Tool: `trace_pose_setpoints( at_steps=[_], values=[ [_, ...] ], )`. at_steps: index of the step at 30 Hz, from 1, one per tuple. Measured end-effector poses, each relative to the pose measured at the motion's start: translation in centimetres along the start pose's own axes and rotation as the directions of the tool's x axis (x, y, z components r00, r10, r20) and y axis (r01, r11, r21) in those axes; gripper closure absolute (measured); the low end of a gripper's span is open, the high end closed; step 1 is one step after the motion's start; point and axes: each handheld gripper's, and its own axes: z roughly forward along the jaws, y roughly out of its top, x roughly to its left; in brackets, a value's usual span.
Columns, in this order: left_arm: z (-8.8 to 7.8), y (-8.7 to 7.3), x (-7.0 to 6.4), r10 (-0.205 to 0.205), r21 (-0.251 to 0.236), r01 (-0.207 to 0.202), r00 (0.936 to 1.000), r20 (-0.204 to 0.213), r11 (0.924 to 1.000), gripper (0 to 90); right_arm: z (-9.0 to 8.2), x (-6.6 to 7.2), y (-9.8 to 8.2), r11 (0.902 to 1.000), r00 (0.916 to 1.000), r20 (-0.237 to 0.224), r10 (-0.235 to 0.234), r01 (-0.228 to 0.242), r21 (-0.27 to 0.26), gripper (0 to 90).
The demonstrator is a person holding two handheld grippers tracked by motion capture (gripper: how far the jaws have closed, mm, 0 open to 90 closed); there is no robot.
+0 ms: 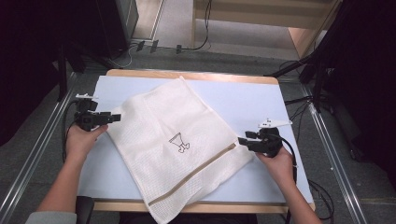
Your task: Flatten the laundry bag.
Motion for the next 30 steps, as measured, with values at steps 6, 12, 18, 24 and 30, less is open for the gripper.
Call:
trace_pose_setpoints(
  at_steps=[6, 12, 18, 24, 30],
  values=[
    [-1.3, -2.9, -0.3, -0.021, 0.04, 0.022, 0.9995, -0.022, 0.999, 46.6, 2.2, -0.1, 1.2, 0.9992, 0.9997, 0.006, -0.024, 0.024, 0.033, 52.7],
    [-1.8, -5.6, -1.1, -0.081, 0.047, 0.081, 0.9967, -0.004, 0.9956, 47.4, 3.9, -0.2, 2.1, 0.9984, 0.9997, -0.017, -0.02, 0.02, 0.053, 57.2],
    [-1.6, -7.3, -2.9, -0.129, 0.078, 0.129, 0.9916, -0.014, 0.9885, 47.8, 5.5, -0.3, 2.8, 0.9977, 0.9999, 0.0, -0.017, 0.017, 0.065, 51.4],
    [-0.7, -7.6, -3.8, -0.126, 0.083, 0.126, 0.992, -0.009, 0.9885, 47.7, 7.3, -0.1, 2.8, 0.9936, 0.9983, 0.024, -0.053, 0.05, 0.101, 52.1],
    [0.3, -7.2, -4.6, -0.086, 0.083, 0.089, 0.9955, -0.04, 0.9925, 67.9, 7.3, 0.2, 2.8, 0.9936, 0.9979, 0.035, -0.054, 0.05, 0.101, 58.6]
  ],
)
